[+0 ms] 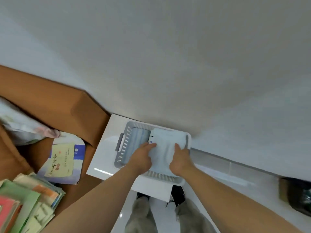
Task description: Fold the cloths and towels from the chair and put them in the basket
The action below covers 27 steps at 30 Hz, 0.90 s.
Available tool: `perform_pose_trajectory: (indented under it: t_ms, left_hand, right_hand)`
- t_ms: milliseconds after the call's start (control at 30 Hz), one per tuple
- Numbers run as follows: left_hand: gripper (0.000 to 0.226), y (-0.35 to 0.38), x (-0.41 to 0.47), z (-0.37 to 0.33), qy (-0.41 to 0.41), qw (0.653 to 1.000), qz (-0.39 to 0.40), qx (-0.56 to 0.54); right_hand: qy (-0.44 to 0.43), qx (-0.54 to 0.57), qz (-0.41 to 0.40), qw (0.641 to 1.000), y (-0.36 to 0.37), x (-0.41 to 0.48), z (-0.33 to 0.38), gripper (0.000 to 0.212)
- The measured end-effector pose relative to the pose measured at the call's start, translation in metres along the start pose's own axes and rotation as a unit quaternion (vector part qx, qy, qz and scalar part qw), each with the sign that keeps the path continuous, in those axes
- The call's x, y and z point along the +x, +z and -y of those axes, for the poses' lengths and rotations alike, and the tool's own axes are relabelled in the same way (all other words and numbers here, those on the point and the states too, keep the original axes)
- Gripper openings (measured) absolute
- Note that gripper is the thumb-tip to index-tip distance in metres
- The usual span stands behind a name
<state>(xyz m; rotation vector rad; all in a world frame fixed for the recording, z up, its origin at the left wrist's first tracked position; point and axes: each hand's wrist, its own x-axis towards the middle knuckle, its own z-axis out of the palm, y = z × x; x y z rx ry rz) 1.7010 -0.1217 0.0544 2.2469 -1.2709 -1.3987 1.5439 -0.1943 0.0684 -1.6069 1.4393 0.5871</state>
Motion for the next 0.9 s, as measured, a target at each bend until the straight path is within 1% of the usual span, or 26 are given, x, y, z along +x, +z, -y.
perform_pose_trajectory:
  t_ms: [33, 133, 233, 300, 367, 400, 467, 533, 567, 633, 733, 833, 900]
  left_hand:
    - [0.066, 0.006, 0.011, 0.010, 0.009, 1.000, 0.005, 0.008]
    - [0.070, 0.021, 0.031, 0.037, 0.030, 0.998, 0.030, 0.045]
    - [0.076, 0.027, 0.043, 0.052, 0.042, 0.994, 0.057, 0.080]
    - [0.082, 0.026, 0.046, 0.050, 0.040, 0.989, 0.074, 0.125]
    - [0.088, 0.024, 0.046, 0.042, 0.066, 0.970, 0.065, 0.223]
    - [0.093, 0.024, 0.048, 0.038, 0.092, 0.954, 0.051, 0.281]
    - [0.101, 0.025, 0.055, 0.033, 0.151, 0.907, 0.028, 0.392]
    - [0.100, 0.027, 0.066, 0.032, 0.176, 0.861, 0.042, 0.476]
    - [0.099, 0.029, 0.074, 0.033, 0.167, 0.850, 0.058, 0.496]
    - [0.096, 0.033, 0.085, 0.039, 0.145, 0.847, 0.077, 0.506]
    - [0.095, 0.035, 0.091, 0.043, 0.134, 0.847, 0.094, 0.506]
    - [0.093, 0.033, 0.089, 0.037, 0.130, 0.842, 0.085, 0.516]
    - [0.095, 0.027, 0.076, 0.026, 0.138, 0.827, 0.083, 0.539]
  right_hand:
    - [0.015, -0.001, -0.005, 1.000, 0.010, 0.009, 0.001, 0.082]
    - [0.036, -0.007, -0.037, 0.999, 0.035, 0.030, 0.001, 0.078]
    - [0.075, -0.086, -0.032, 0.993, 0.052, 0.040, 0.004, 0.092]
    - [0.083, -0.159, -0.049, 0.983, 0.059, 0.042, 0.008, 0.099]
    - [0.057, -0.287, -0.075, 0.953, 0.059, 0.042, 0.012, 0.104]
    - [0.045, -0.356, -0.077, 0.930, 0.058, 0.044, 0.014, 0.103]
    - [0.033, -0.428, -0.068, 0.901, 0.054, 0.055, 0.013, 0.097]
    - [0.030, -0.438, -0.053, 0.897, 0.052, 0.070, 0.008, 0.092]
    - [0.028, -0.433, -0.044, 0.900, 0.051, 0.077, 0.006, 0.090]
    - [0.007, -0.418, -0.036, 0.908, 0.052, 0.089, 0.000, 0.089]
    - [0.003, -0.401, -0.035, 0.915, 0.058, 0.097, -0.003, 0.090]
    - [0.007, -0.403, -0.039, 0.914, 0.057, 0.095, -0.002, 0.092]
    - [-0.018, -0.418, -0.051, 0.907, 0.050, 0.083, -0.001, 0.097]
